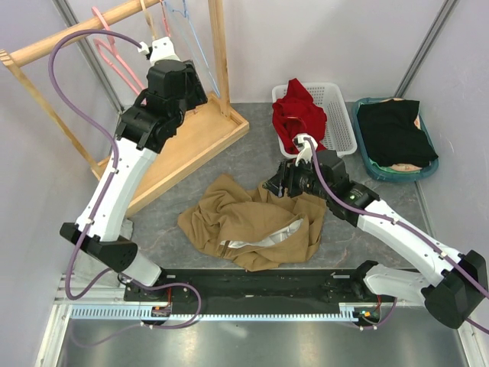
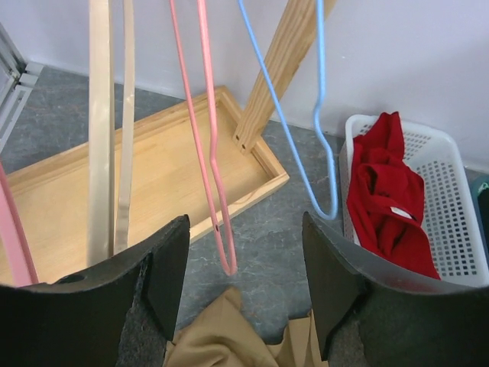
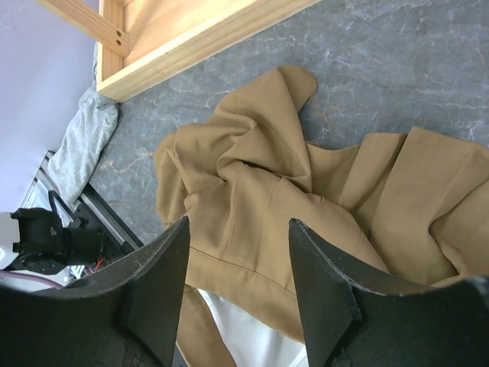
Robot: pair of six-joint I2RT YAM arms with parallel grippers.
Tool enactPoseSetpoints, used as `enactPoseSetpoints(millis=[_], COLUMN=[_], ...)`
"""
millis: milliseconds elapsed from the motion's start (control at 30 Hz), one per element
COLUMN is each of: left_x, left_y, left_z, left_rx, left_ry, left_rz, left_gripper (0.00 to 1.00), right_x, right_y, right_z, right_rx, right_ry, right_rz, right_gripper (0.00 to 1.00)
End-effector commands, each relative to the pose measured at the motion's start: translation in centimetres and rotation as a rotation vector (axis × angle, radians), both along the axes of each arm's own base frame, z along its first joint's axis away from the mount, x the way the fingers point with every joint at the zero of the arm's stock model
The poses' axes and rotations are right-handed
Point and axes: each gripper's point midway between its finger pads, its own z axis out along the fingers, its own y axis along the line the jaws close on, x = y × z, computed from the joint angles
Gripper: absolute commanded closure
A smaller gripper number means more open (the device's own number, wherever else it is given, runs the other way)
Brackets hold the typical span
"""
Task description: Place the skirt on the hanger
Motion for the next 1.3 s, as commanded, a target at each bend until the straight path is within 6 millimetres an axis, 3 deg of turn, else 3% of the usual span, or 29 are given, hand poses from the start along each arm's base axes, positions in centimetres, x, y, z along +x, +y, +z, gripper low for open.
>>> enactPoseSetpoints(millis=[0,133,433,567,600,733,1100,1267], left_x=[1.3,2.9,6.6,7.4,7.5,7.3,3.8,2.7], left_y=[1.3,2.5,2.3,2.3,2.2,2.2,3.3,3.4], left_z=[2.6,1.6,-0.5,-0.2,-0.2,0.0,5.1,6.2], left_rx=[-0.075,-0.071,-0.057,-0.064,-0.064,-0.059,-0.035,-0.009], left_ry=[-0.078,-0.061,-0.024,-0.034,-0.033,-0.035,-0.133,-0.156], left_rz=[0.051,0.089,0.097,0.095,0.09,0.079,0.032,0.002], left_gripper=[0.34,0.34,0.42,0.62,0.71,0.98,0.98,0.98], right_x=[0.1,0.2,0.2,0.3,0.4,0.5,0.6,0.4], right_y=[0.0,0.0,-0.3,-0.5,-0.5,-0.6,-1.0,-1.2], right_z=[0.7,0.2,-1.0,-1.3,-1.4,-1.7,-2.0,-1.9], right_rx=[0.029,0.02,0.001,-0.009,-0.01,-0.018,-0.021,-0.015], right_ry=[-0.026,-0.02,0.004,0.008,0.009,0.014,0.031,0.036], right_rz=[-0.02,-0.027,-0.043,-0.055,-0.059,-0.066,-0.096,-0.108], right_gripper=[0.39,0.39,0.41,0.41,0.42,0.43,0.44,0.44])
